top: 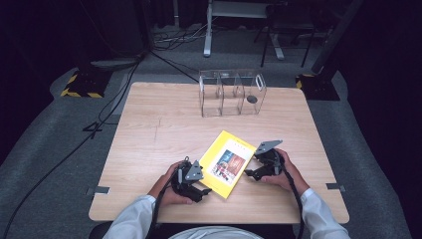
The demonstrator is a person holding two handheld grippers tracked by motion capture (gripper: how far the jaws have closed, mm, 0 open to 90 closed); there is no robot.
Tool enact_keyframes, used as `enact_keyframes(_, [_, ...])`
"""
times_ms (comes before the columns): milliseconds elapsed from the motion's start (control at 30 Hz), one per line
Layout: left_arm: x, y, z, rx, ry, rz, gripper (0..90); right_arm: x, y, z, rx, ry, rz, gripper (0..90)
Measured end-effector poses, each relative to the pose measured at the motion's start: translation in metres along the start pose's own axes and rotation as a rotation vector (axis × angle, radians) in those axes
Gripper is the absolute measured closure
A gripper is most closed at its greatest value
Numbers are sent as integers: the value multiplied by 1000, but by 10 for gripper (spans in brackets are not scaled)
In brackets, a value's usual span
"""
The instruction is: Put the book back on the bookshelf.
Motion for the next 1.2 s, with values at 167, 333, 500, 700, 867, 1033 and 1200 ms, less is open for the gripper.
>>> enact_keyframes(167, [0, 0, 0, 6, 0, 9, 175, -3, 2, 1, -3, 3, -42, 169])
enact_keyframes(333, [0, 2, 0, 7, 5, 22, 175, -3, 1, 0, 11, 1, -17, 172])
enact_keyframes(500, [1, 2, 0, 6, 5, 27, 171, -7, -1, -5, -22, 21, 90, 266])
enact_keyframes(700, [1, 2, 2, -2, 15, 18, 158, -13, -6, -10, -22, 15, 120, 280])
enact_keyframes(867, [1, 1, 3, -10, 18, 6, 161, 2, -7, -10, -2, 27, 29, 278])
enact_keyframes(1033, [-1, 0, 3, 25, -22, 37, 210, 4, -12, -13, 17, 11, -30, 295])
enact_keyframes(1200, [-2, 1, 6, 28, -11, 40, 258, -2, -9, -14, 31, 27, -117, 291])
Point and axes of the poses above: each handheld gripper's, and its own axes: y roughly forward along the jaws, x roughly out of its underside, z roughly to its right, the point moved 5 cm from there along y, roughly forward along the jaws, and after that the axes turned 15 degrees about z, right-handed, at the moved point
